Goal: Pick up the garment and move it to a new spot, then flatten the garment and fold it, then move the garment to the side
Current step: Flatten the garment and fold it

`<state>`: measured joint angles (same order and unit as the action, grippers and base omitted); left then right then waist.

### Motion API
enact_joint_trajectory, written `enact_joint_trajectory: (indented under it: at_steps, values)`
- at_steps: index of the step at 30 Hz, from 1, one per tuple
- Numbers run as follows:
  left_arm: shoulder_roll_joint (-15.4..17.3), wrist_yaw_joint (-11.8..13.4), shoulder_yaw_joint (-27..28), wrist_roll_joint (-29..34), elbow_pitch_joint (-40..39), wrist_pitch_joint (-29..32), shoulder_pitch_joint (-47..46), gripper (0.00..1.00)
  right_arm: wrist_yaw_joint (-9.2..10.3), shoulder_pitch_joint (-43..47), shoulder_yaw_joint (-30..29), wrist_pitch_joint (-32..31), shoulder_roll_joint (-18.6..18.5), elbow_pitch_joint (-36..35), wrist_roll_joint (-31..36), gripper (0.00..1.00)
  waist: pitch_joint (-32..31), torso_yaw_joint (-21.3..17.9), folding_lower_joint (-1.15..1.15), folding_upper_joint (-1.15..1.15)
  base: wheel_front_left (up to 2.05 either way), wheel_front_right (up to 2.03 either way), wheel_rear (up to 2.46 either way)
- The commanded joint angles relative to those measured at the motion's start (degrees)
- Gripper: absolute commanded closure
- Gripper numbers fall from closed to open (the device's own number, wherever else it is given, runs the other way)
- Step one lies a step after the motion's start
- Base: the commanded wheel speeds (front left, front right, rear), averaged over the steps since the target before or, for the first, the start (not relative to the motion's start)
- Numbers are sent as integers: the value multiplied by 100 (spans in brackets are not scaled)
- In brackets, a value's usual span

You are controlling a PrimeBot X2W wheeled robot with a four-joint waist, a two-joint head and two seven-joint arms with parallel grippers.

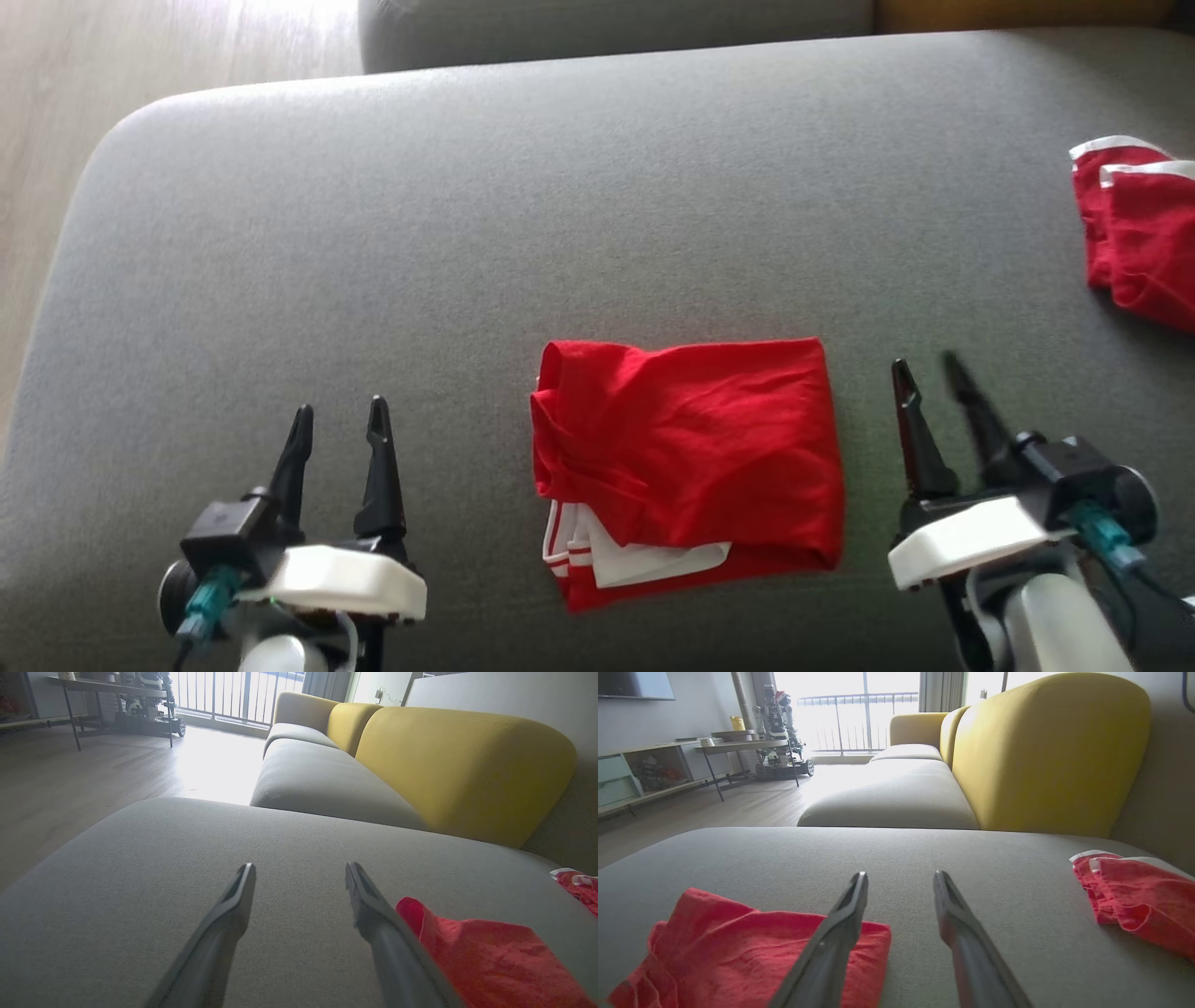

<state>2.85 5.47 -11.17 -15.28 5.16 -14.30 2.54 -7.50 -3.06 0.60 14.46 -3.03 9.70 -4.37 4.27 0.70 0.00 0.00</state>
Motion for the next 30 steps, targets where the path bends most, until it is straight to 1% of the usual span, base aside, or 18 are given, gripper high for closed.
enact_joint_trajectory:
  at_steps: [1, 3, 9, 14, 23, 28, 30]
  values:
    - [3, -30, 148, 8, -177, -70, -344, 0, 1, -154, 210, 53, 14, -191, 1, 100, 71, 70, 0, 0, 0, 0, 0]
    - [3, -36, 145, 8, -178, -70, -381, 0, 1, -180, 385, 53, 14, -160, -64, 100, 143, 146, 0, 0, 0, 0, 0]
    - [3, -33, 183, 0, -164, -70, -456, 0, 1, -263, 1169, 53, 14, 77, -188, 100, 261, 420, 0, 0, 0, 0, 0]
    - [3, -36, 145, -20, -161, -70, -530, 0, 1, -403, 1698, 37, 14, 607, -289, 100, 353, 733, 0, 0, 0, 0, 0]
    - [3, 35, 20, -99, -176, -70, -555, 0, 1, -792, 1916, 32, 15, 1734, -539, 100, 525, 1276, 0, 0, 0, 0, 0]
    - [3, 55, 31, -111, -220, -70, -561, 0, 1, -926, 1956, -10, 14, 2234, -705, 100, 588, 1424, 0, 0, 0, 0, 0]
    - [3, 49, 42, -108, -217, -70, -561, 0, 1, -953, 2087, -22, 14, 2376, -796, 100, 588, 1448, 0, 0, 0, 0, 0]
